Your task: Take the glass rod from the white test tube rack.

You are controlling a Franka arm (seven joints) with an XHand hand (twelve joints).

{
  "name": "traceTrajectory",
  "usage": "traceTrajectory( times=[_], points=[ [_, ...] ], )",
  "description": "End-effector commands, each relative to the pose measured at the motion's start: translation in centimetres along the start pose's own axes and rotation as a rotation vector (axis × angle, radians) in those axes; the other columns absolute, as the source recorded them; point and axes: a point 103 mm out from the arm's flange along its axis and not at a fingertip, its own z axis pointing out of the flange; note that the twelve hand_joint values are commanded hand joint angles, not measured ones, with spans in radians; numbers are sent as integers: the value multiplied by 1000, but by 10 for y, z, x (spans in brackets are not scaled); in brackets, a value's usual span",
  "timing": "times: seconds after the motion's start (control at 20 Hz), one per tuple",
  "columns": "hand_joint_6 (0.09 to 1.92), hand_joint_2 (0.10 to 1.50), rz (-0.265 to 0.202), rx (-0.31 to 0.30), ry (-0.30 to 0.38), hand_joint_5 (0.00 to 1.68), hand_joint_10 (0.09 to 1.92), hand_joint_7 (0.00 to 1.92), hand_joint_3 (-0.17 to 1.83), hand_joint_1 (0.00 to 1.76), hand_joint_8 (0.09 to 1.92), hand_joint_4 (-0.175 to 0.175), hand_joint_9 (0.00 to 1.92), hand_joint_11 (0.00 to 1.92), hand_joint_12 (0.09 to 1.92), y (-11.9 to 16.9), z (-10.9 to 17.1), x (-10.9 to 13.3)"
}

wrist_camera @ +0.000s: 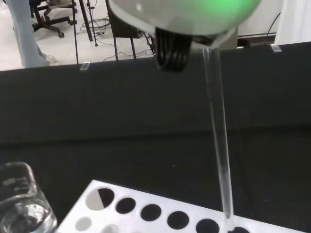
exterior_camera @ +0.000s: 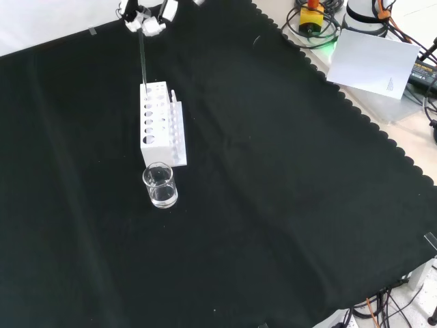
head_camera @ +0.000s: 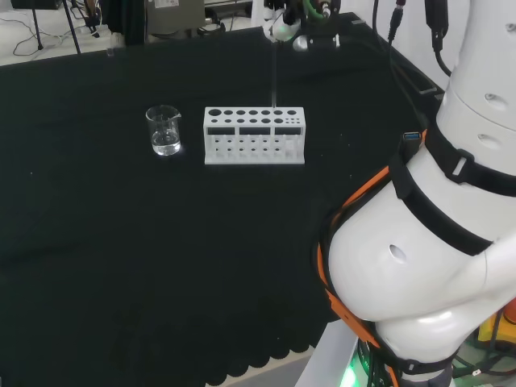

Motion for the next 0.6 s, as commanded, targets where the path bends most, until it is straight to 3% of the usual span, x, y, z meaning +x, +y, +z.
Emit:
traceTrajectory(
  times=[0.05,0.6],
  points=[
    [844,599,4,14,36,1090,943,1276,860,1319,1011,-175,1568,1390,1032,-3,-26,4],
    [811,591,-42,6,21,1108,931,1287,862,1321,996,-175,1589,1402,1048,-5,-43,22]
  ],
)
